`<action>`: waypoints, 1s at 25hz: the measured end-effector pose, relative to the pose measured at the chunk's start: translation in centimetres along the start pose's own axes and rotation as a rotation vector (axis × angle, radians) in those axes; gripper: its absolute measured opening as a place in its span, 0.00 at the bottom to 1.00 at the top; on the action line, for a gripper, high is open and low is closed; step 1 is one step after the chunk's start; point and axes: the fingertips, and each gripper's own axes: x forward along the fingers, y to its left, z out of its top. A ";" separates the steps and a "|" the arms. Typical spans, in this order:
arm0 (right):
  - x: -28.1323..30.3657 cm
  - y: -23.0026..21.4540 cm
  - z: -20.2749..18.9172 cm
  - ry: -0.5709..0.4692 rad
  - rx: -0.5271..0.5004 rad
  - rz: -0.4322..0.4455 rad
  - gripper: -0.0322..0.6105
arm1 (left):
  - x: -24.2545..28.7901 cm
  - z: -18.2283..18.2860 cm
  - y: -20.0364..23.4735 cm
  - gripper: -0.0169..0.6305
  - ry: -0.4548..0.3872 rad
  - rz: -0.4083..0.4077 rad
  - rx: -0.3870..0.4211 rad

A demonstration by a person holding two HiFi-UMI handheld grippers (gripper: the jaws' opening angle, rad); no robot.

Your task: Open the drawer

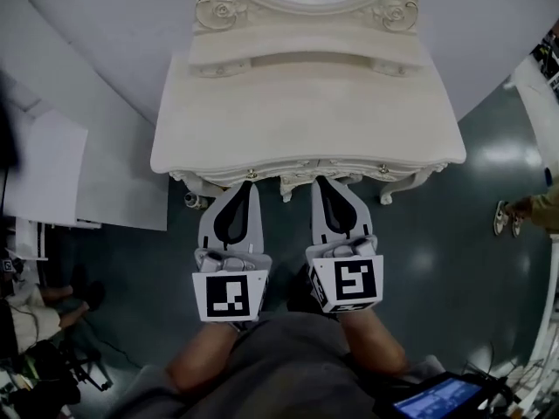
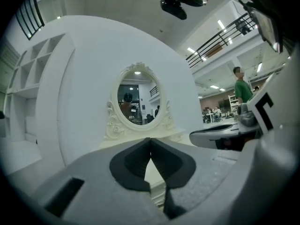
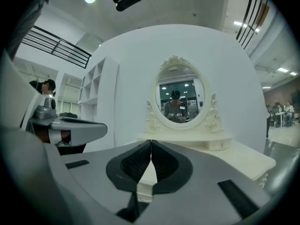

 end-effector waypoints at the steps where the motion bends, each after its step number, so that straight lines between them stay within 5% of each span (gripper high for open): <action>1: 0.2 -0.2 0.3 -0.004 -0.007 0.017 0.07 | 0.2 0.4 0.1 0.05 -0.008 0.021 0.002; 9: 2.4 -0.4 1.6 -0.014 -0.050 0.114 0.07 | 1.0 1.1 1.4 0.05 -0.014 0.134 -0.004; 17: 5.8 0.0 -1.1 0.030 -0.031 0.179 0.07 | 3.6 -4.1 3.9 0.05 0.069 0.191 -0.058; 22: 7.3 -0.1 -4.4 0.098 -0.006 0.196 0.07 | 4.8 -8.2 4.2 0.05 0.131 0.199 -0.082; 25: 9.5 -0.5 -1.3 0.186 -0.022 0.208 0.07 | 6.7 -6.0 5.4 0.05 0.193 0.202 -0.149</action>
